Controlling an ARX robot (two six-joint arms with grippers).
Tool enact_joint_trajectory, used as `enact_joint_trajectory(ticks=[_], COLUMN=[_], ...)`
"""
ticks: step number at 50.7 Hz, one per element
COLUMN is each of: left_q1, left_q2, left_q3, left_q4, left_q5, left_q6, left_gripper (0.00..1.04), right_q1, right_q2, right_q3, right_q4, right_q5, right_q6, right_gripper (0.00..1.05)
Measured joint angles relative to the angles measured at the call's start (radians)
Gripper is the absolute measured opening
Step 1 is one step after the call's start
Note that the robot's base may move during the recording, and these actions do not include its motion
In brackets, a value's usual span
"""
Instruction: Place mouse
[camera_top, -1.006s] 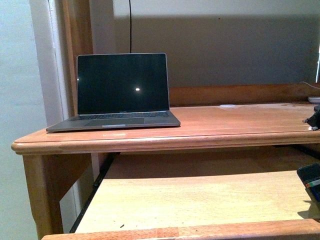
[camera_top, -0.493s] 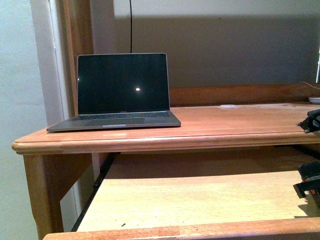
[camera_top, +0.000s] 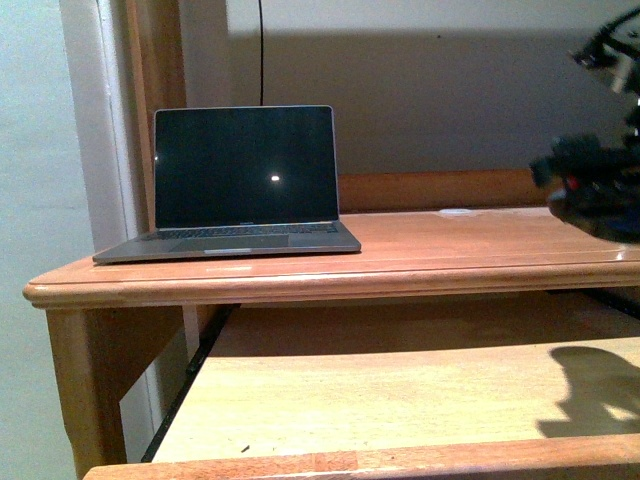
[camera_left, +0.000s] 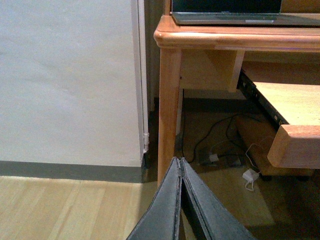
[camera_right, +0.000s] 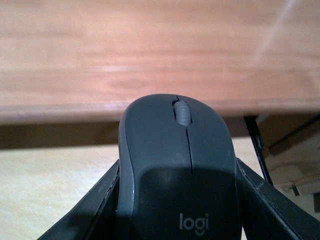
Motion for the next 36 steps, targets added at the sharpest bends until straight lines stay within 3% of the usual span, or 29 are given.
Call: enact_joint_trajectory(ticks=[17, 36], left_q1=[0.0, 0.0], left_q2=[-0.008, -0.008], left_q3=[0.0, 0.0], left_q4=[-0.005, -0.005], left_q5=[0.0, 0.0], left_q6=[0.0, -0.001], left_gripper=[0.03, 0.68], right_q1=[0.153, 0.188], right_q2=[0.465, 0.801], right_q3=[0.563, 1.001], right_q4=[-0.146, -0.245], right_q5=[0.159, 0.302], right_q6=[0.061, 0.041], right_gripper=[0.56, 0.56])
